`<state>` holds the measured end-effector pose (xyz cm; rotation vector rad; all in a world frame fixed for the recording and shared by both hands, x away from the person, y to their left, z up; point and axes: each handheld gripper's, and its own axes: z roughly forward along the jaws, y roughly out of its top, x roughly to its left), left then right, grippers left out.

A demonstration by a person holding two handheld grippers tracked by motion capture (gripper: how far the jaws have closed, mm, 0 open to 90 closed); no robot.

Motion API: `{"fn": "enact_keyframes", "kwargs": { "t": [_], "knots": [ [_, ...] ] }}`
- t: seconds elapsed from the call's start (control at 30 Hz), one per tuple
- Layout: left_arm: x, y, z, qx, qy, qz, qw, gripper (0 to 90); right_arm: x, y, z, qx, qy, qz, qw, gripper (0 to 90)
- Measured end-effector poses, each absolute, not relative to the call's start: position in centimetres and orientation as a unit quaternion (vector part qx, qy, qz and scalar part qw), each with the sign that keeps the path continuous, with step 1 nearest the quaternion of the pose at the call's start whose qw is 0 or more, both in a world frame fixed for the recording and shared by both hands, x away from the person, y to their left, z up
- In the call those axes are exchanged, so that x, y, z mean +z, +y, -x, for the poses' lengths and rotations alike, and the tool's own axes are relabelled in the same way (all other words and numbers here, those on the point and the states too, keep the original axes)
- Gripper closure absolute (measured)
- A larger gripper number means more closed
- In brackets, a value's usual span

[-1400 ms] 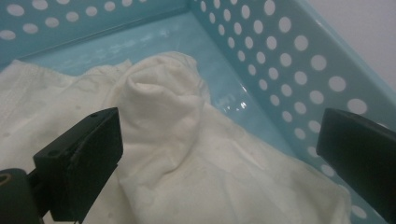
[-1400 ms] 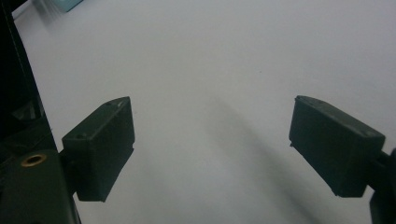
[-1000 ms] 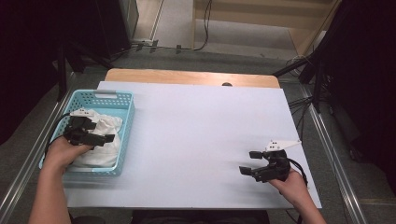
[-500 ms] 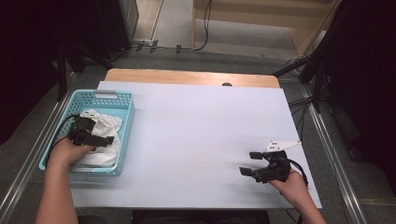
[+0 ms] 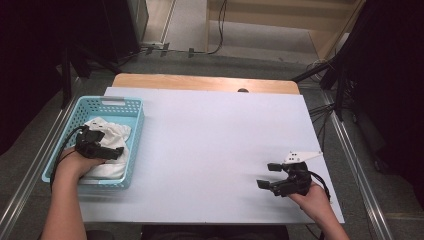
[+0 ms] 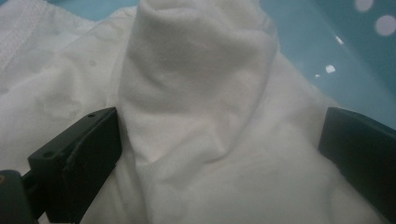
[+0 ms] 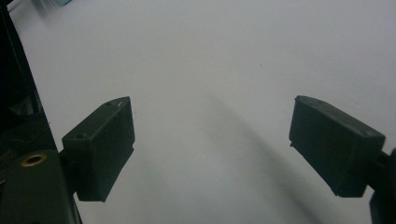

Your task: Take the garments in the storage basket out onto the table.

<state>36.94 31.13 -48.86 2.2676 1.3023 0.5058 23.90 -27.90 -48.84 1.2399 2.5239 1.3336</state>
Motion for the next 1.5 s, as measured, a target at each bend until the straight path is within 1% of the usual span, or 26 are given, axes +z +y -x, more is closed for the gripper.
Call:
{"fn": "enact_keyframes", "kwargs": {
  "t": [0.07,0.2,0.23,0.3,0.43,0.5,0.63,0.7,0.83,0.97,1.07,1.17,1.3,1.5],
  "knots": [
    [-48.9,31.0,-36.9,0.189,0.483,-0.821,0.240,0.3,-48.8,-27.9,-23.9,0.429,0.811,-0.398,0.015,12.7],
    [-48.8,30.9,-36.8,0.194,0.494,-0.812,0.243,6.2,-48.8,-28.0,-23.9,0.429,0.811,-0.398,0.014,12.7],
    [-48.8,30.9,-36.8,0.196,0.496,-0.810,0.243,6.2,-48.8,-28.0,-23.9,0.429,0.811,-0.398,0.015,12.7],
    [-48.6,30.6,-36.6,0.201,0.506,-0.802,0.245,16.1,-48.8,-28.0,-23.8,0.428,0.811,-0.398,0.015,12.7],
    [-48.3,30.2,-36.4,0.205,0.503,-0.804,0.244,37.0,-48.8,-27.9,-23.8,0.429,0.811,-0.398,0.015,12.7],
    [-48.2,30.1,-36.2,0.205,0.497,-0.807,0.244,43.1,-48.8,-27.9,-23.8,0.429,0.811,-0.397,0.014,12.7],
    [-48.0,29.7,-36.1,0.202,0.487,-0.815,0.243,58.2,-48.8,-27.9,-23.8,0.430,0.812,-0.395,0.015,12.7],
    [-47.9,29.5,-36.1,0.196,0.481,-0.819,0.243,63.0,-48.8,-27.9,-23.8,0.430,0.812,-0.395,0.015,12.7],
    [-47.6,29.4,-36.1,0.162,0.487,-0.820,0.255,68.4,-48.8,-27.9,-23.9,0.431,0.812,-0.395,0.015,12.7],
    [-47.2,29.3,-36.2,0.151,0.496,-0.816,0.253,71.7,-48.9,-27.9,-23.9,0.430,0.811,-0.396,0.015,12.7],
    [-46.8,29.3,-36.3,0.145,0.506,-0.810,0.258,72.6,-48.8,-27.9,-23.9,0.430,0.812,-0.395,0.015,12.7],
    [-45.8,29.5,-36.1,0.144,0.514,-0.797,0.285,73.1,-48.7,-28.0,-23.8,0.433,0.811,-0.393,0.017,12.7],
    [-44.6,29.9,-36.1,0.143,0.518,-0.789,0.299,73.5,-48.7,-28.0,-23.8,0.435,0.812,-0.390,0.018,12.8],
    [-42.3,29.8,-36.4,0.131,0.510,-0.789,0.318,73.7,-48.7,-27.8,-23.8,0.434,0.814,-0.385,0.018,12.8]
  ]
}}
